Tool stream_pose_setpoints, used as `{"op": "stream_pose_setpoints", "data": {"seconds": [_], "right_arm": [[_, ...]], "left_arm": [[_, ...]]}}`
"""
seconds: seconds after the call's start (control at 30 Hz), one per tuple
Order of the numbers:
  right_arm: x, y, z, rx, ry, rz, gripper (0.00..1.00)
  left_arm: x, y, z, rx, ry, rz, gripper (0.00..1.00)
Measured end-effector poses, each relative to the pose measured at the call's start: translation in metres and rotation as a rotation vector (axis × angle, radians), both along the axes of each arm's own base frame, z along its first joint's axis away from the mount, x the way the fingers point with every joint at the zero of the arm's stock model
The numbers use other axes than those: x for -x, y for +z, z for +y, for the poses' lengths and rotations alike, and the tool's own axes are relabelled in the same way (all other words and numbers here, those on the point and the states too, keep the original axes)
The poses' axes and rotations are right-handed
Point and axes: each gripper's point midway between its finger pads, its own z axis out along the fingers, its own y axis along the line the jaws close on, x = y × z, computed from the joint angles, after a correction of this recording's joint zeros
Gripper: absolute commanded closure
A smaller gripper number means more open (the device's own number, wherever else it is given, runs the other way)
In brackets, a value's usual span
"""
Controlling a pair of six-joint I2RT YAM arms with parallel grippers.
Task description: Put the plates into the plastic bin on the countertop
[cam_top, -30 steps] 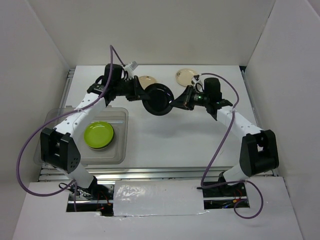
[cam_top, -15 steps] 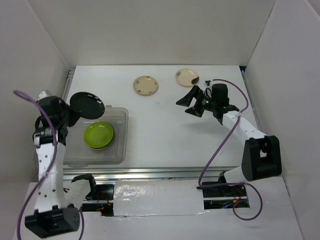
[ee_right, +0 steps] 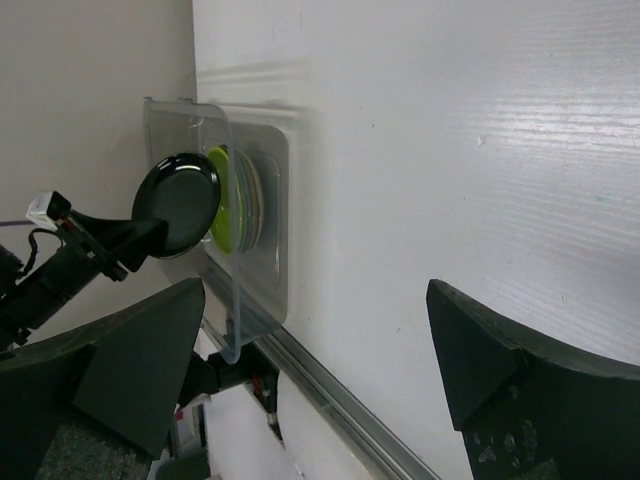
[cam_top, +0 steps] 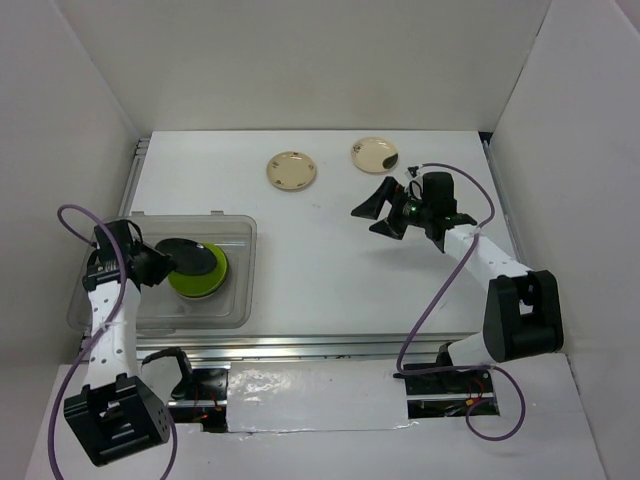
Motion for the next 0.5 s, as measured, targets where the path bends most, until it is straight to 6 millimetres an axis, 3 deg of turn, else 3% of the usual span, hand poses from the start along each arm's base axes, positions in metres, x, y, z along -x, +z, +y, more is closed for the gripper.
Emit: {"op": "stream_pose_setpoints", "data": {"seconds": [0.1, 0.3, 0.4, 0.5], "right_arm": [[0.001, -0.001, 0.0, -0.002, 0.005, 0.002, 0.0], [-0.002, -0.001, -0.005, 0.01, -0.001, -0.009, 0.0], [-0.013, -0.006, -0.01, 0.021, -0.03, 0.005, 0.0], [-0.037, -0.024, -0.015, 0.037, -0.098, 0.053, 0.0]], "left_arm": [[-0.002, 0.008, -0.001, -0.018, -0.026, -0.039, 0.01], [0.017, 0.024, 0.001, -0.086, -0.037, -0.047, 0.01], [0.023, 0.051, 0.003, -0.148, -0.054, -0.092, 0.01], [0.02, 0.08, -0.002, -0.187, -0.106, -0.179, 0.01]]}}
